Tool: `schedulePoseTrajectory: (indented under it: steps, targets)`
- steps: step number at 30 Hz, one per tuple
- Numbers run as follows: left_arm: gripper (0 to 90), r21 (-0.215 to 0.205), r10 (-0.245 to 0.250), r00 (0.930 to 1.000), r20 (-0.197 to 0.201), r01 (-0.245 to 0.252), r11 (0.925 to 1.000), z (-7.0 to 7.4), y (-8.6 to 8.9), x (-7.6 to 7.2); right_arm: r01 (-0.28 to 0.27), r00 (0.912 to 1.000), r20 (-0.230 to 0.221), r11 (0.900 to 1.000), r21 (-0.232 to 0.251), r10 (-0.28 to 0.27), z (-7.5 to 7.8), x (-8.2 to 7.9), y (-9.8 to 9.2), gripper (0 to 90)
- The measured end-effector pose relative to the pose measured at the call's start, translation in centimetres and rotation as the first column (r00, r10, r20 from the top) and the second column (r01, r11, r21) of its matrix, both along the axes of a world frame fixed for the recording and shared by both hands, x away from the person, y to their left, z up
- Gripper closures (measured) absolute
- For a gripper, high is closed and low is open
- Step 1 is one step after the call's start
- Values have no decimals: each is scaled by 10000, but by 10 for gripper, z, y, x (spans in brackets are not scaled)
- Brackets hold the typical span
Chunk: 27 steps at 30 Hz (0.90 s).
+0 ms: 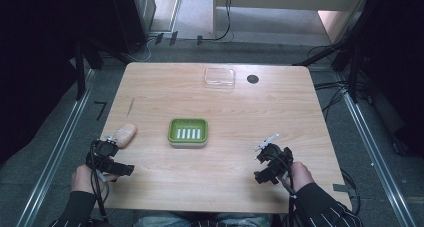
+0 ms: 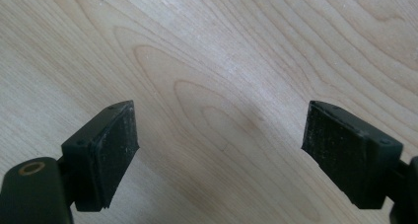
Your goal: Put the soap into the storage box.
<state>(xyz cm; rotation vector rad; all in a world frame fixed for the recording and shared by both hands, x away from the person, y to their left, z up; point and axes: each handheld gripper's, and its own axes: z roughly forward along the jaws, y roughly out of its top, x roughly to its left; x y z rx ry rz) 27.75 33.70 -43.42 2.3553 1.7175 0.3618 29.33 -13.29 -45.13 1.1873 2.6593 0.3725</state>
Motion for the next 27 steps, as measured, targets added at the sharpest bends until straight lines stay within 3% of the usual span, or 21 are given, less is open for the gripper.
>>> schedulePoseTrajectory:
  steps: [13, 27]
  targets:
    - [69, -87, -84, 9999, 70, 85, 9999, 0, 4, 4, -94, 9999, 37, 9999, 107, 93, -1, 1, 2, 143]
    - [68, 46, -244, 9987, 454, 243, 9997, 5, 2, 12, -70, 10000, -23, 10000, 5, 70, -4, 3, 1, 143]
